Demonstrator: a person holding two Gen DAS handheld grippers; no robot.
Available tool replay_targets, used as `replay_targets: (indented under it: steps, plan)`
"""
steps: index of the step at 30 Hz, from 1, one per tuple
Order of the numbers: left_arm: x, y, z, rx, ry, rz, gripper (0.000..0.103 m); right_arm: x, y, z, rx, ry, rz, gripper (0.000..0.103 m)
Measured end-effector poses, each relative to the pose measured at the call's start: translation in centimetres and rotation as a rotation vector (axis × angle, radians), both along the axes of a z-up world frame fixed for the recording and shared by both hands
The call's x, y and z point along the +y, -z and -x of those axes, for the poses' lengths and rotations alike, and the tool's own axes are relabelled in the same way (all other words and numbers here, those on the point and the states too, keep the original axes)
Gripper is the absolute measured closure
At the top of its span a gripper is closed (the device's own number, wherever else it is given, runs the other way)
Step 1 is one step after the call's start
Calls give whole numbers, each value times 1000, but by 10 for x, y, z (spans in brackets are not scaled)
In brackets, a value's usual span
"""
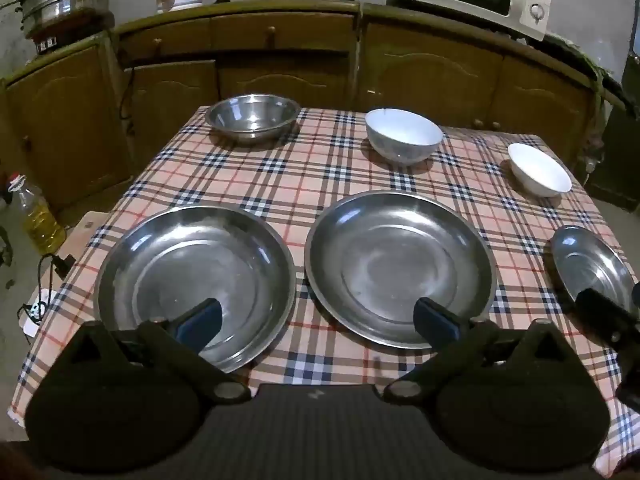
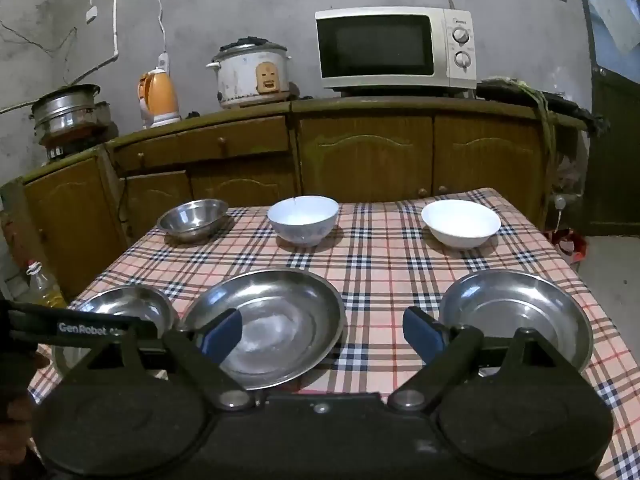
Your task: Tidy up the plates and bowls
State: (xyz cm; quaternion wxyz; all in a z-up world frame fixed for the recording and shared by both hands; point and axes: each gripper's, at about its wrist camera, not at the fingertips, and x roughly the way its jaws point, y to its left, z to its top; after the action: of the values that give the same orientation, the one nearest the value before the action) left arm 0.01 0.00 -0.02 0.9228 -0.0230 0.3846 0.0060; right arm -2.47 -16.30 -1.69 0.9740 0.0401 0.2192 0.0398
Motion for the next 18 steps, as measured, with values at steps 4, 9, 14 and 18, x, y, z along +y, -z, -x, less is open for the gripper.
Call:
replay_targets:
  steps: [4, 9, 14, 18]
  plan:
    - [2, 3, -2, 15, 14, 6, 0, 0, -1, -4, 9, 2, 11, 0]
    - [1, 13, -11, 16, 2, 18, 0, -5, 16, -16, 31, 6, -10, 0]
    - [7, 23, -15, 47, -19, 35, 0, -8, 28, -21, 60, 23, -22, 0]
    - [11, 29, -18, 60, -30, 32, 0, -11, 28, -29, 90, 27, -24, 0]
